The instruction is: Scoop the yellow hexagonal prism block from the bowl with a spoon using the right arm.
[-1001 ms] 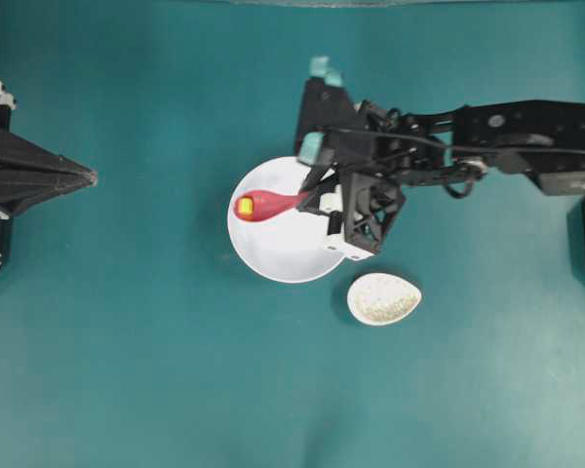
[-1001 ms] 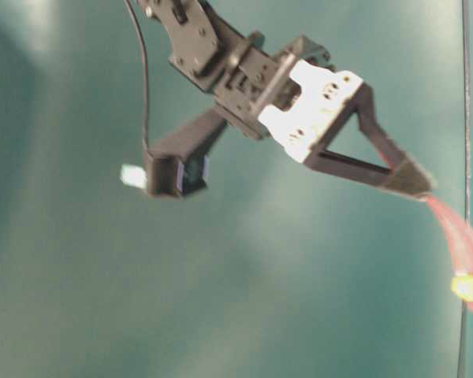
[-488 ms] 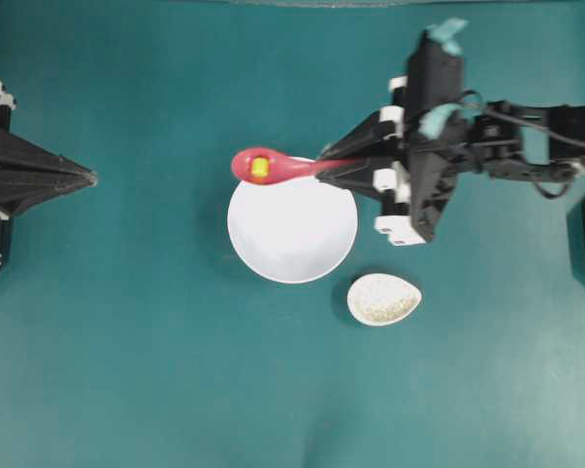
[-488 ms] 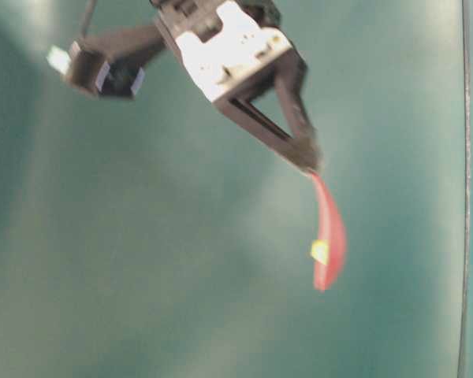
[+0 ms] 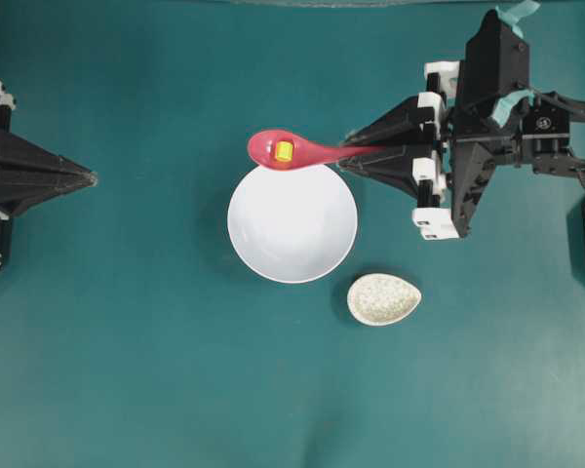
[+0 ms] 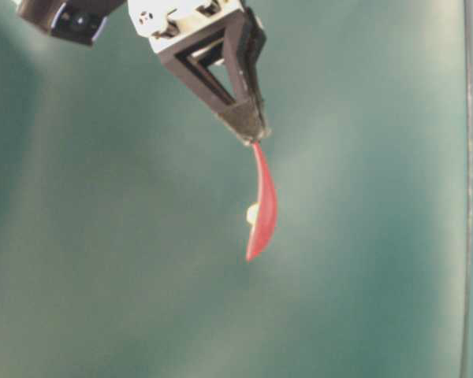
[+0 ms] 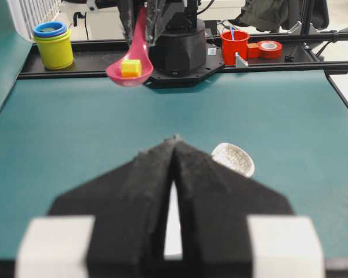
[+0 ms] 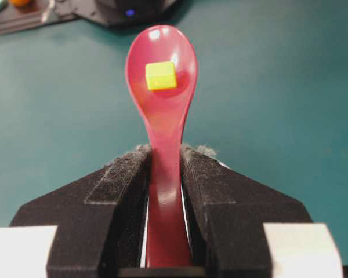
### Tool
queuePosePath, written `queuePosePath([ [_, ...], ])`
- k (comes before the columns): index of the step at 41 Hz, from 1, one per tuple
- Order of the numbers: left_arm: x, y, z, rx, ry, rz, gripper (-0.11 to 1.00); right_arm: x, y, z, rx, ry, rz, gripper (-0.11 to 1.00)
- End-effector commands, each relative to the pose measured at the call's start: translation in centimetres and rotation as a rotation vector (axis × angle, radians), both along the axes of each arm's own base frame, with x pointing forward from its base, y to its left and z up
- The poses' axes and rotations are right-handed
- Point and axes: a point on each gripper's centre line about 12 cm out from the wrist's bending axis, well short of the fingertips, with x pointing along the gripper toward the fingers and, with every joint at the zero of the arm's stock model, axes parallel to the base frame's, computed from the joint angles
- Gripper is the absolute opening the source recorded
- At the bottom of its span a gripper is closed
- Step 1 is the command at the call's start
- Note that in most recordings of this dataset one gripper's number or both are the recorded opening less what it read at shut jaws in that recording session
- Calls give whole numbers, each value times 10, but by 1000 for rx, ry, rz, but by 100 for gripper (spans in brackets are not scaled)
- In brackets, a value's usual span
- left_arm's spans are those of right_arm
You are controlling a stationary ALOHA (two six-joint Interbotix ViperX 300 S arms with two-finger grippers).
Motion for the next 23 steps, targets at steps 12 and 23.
queuePosePath([
  [12, 3, 0, 8, 3, -12, 1, -1, 1, 0, 10, -6, -30, 2, 22],
  [23, 1, 0, 12, 3, -25, 0, -1, 1, 0, 11, -6, -32, 2, 22],
])
